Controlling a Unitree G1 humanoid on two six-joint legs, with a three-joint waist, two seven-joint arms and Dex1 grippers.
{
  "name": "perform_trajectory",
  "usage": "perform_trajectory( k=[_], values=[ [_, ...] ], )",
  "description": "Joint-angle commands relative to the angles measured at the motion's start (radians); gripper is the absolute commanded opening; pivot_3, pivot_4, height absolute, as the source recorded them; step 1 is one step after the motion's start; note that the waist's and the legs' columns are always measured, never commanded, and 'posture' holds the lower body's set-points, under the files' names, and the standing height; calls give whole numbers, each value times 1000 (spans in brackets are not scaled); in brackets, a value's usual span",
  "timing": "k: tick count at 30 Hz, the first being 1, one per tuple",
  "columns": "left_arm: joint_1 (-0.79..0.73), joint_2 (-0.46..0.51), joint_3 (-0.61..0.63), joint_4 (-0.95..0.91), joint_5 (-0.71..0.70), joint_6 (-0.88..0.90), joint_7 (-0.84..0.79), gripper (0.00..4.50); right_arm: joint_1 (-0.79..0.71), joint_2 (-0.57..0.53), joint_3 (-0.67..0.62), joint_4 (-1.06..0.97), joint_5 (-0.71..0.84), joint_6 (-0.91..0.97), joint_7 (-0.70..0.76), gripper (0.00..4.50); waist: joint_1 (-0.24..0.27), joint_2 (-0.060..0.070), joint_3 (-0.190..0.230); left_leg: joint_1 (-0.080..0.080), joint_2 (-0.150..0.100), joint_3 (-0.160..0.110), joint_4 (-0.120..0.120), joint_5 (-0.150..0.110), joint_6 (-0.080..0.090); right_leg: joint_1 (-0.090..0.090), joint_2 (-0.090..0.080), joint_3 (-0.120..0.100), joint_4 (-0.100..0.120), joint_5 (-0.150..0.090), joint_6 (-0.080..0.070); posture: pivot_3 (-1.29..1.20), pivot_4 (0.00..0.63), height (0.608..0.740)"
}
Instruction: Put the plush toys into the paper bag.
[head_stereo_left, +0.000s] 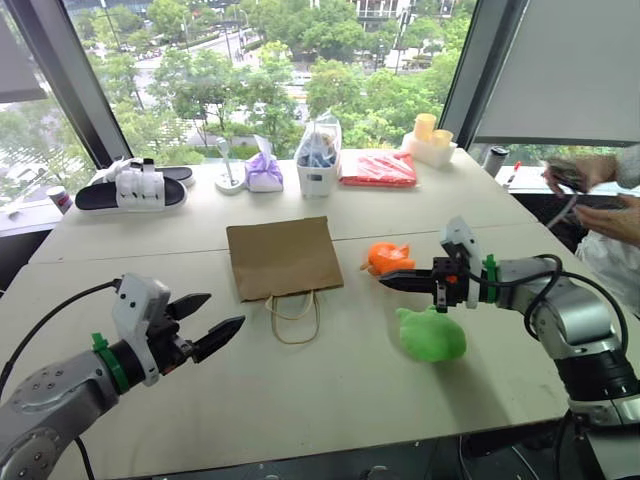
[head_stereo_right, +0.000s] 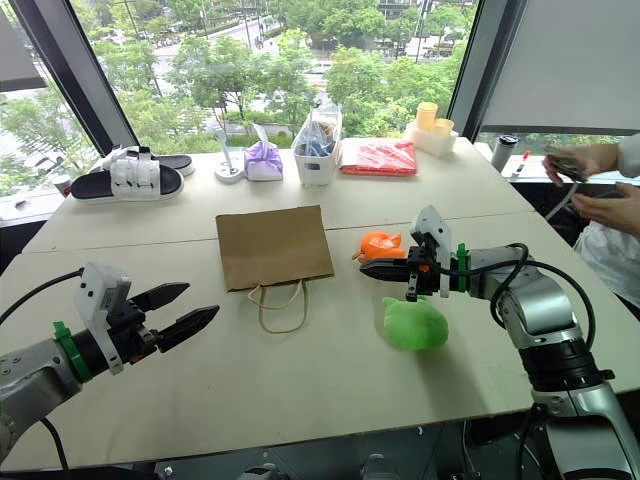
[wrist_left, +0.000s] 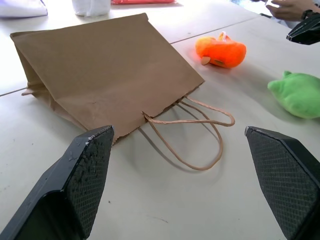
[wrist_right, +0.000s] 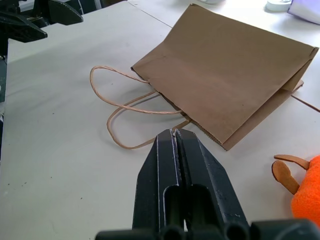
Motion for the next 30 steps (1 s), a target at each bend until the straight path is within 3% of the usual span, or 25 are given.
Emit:
perform_trajectory(
  k=[1, 26, 30],
  values=[
    [-23, 0, 19, -27, 1, -28, 9, 4292, -14, 1, -17, -25, 6, -11, 3, 0, 0, 0, 0, 0, 0, 0, 0, 0, 0, 0, 0, 0, 0, 0, 0, 0, 150, 740],
    [-82, 41, -46, -27, -15, 9, 3, 4292, 26, 5, -22, -85, 25, 20, -27, 0, 0, 0, 0, 0, 0, 0, 0, 0, 0, 0, 0, 0, 0, 0, 1, 0, 150, 740],
    [-96, 58, -70, -15, 40, -19, -23, 4292, 36, 9, -22, -98, 27, 21, -37, 0, 0, 0, 0, 0, 0, 0, 0, 0, 0, 0, 0, 0, 0, 0, 1, 0, 150, 740]
  ],
)
